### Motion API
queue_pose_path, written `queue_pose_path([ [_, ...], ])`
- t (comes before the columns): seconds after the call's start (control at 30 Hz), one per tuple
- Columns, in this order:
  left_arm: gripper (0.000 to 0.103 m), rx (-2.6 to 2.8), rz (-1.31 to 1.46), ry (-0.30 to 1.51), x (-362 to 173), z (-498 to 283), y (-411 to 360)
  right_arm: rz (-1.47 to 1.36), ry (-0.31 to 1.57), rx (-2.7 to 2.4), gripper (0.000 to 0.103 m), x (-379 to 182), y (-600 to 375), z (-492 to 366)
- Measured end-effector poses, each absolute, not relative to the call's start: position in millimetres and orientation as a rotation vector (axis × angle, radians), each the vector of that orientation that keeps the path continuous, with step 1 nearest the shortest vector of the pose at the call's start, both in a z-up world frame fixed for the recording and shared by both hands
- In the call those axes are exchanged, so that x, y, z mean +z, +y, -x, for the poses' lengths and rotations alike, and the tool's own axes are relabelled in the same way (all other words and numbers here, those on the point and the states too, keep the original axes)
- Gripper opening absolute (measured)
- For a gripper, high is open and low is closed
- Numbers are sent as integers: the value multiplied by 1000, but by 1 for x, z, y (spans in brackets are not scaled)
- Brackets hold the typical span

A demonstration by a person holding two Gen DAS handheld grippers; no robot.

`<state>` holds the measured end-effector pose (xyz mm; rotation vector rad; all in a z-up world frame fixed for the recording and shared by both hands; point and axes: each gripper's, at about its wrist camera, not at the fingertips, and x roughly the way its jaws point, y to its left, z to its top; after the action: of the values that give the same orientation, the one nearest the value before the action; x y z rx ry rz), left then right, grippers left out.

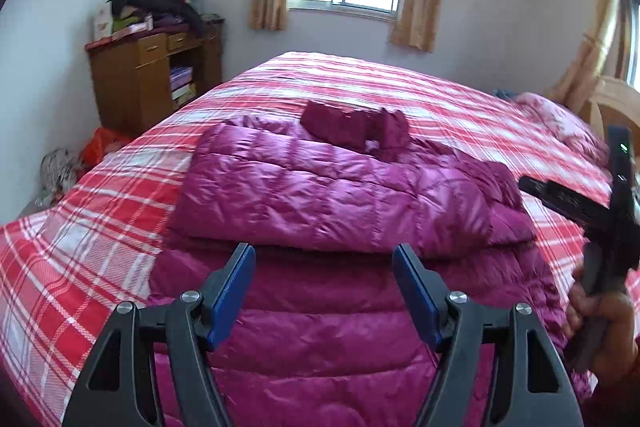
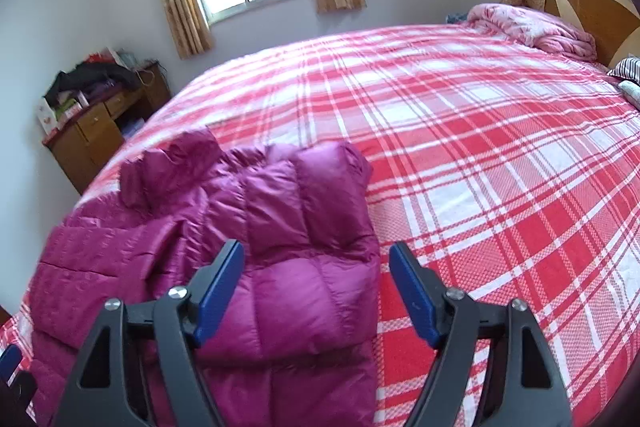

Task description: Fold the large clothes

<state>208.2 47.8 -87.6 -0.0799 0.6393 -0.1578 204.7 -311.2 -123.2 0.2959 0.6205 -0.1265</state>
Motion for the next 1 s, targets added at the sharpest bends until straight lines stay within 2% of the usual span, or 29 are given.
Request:
queue_pose_path([
  [0.03,72,-120,98,647,-84,-219,55,-284,612,-78,66,-115,-303,-202],
  [0.07,72,-83,103,651,-82,-229,59,-262,614,-24,64,-107,-292,-202],
  [0.2,72,-3,44,652,-74,-275,57,-178,658,142,64,-91,-242,-220],
  [0.37,72,132,14,676,-86,-326,72,-123,775,179,63,-118,-211,-247],
  [0.5,72,225,53,808,-125,-347,94,-167,881,185,63,-152,-212,-255],
  [0.67,74,244,124,824,-158,-332,110,-170,874,212,67,-168,-215,-243],
  [0.87,81,271,98,832,-160,-335,106,-83,887,199,77,-172,-202,-247],
  [1.0,81,233,80,793,-142,-321,104,-54,909,208,76,-168,-204,-247],
])
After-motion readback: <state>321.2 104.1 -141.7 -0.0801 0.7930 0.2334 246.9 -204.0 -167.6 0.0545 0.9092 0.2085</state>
